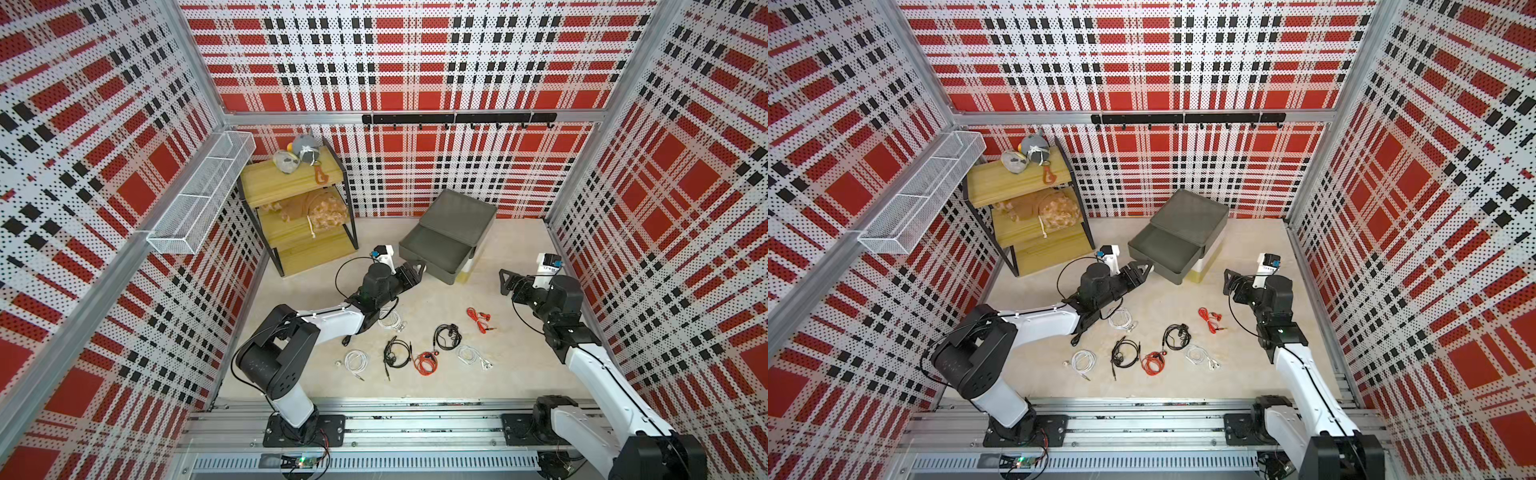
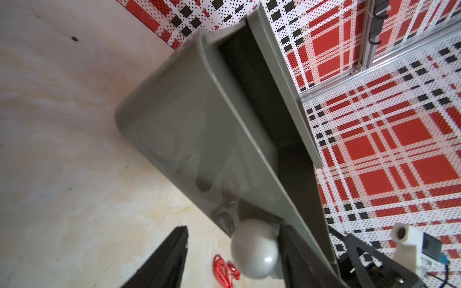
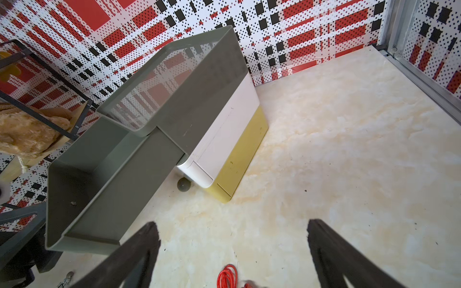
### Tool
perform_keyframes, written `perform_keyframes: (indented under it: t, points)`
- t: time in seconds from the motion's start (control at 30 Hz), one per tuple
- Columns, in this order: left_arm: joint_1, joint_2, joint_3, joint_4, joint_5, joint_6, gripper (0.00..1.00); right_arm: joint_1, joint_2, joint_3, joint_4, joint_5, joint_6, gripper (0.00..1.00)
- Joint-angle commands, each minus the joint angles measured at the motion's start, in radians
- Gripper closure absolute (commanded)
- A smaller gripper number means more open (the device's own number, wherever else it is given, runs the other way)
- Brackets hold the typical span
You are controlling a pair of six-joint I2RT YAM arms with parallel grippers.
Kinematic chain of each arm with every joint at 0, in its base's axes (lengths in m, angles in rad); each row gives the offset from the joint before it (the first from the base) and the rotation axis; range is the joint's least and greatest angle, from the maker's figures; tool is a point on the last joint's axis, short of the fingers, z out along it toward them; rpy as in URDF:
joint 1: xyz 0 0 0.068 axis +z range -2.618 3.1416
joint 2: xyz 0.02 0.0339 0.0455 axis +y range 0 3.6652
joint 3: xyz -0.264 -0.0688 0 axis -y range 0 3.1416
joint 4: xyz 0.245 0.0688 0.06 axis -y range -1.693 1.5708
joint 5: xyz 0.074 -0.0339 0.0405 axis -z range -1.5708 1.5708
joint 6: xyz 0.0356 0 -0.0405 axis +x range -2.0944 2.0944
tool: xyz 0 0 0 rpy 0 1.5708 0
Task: Place the wired earphones into the drawer by color
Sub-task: Open the drawer in the storage box, then pick up the wired earphones from the center of the board.
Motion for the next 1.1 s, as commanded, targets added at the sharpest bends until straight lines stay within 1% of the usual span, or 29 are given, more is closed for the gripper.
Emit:
perform_keyframes:
  t: [0.0, 0.13, 0.3, 0.5, 0.7, 0.93, 1.07]
  points:
    - [0.008, -0.057, -0.026, 0.005, -0.033, 0.016, 0.24, -0.004, 0.012, 0.022, -0.021, 0.004, -0.008, 0.02]
    - [0.013, -0.109, -0.070, 0.003, -0.054, 0.025, 0.14, -0.002, 0.037, 0.036, -0.064, 0.005, -0.004, 0.03]
    - [0.025, -0.199, -0.129, -0.039, -0.090, 0.054, 0.01, 0.000, 0.068, 0.047, -0.129, -0.032, 0.012, 0.05]
    - [0.034, -0.321, -0.198, -0.122, -0.142, 0.107, 0.01, 0.031, 0.115, 0.038, -0.177, -0.079, 0.027, 0.10]
    - [0.036, -0.451, -0.269, -0.210, -0.175, 0.156, 0.01, 0.121, 0.195, 0.059, -0.252, -0.044, 0.005, 0.14]
    - [0.032, -0.577, -0.309, -0.338, -0.237, 0.225, 0.01, 0.199, 0.335, 0.113, -0.323, -0.025, 0.003, 0.24]
    - [0.035, -0.629, -0.325, -0.362, -0.272, 0.259, 0.01, 0.260, 0.390, 0.149, -0.380, 0.046, 0.001, 0.27]
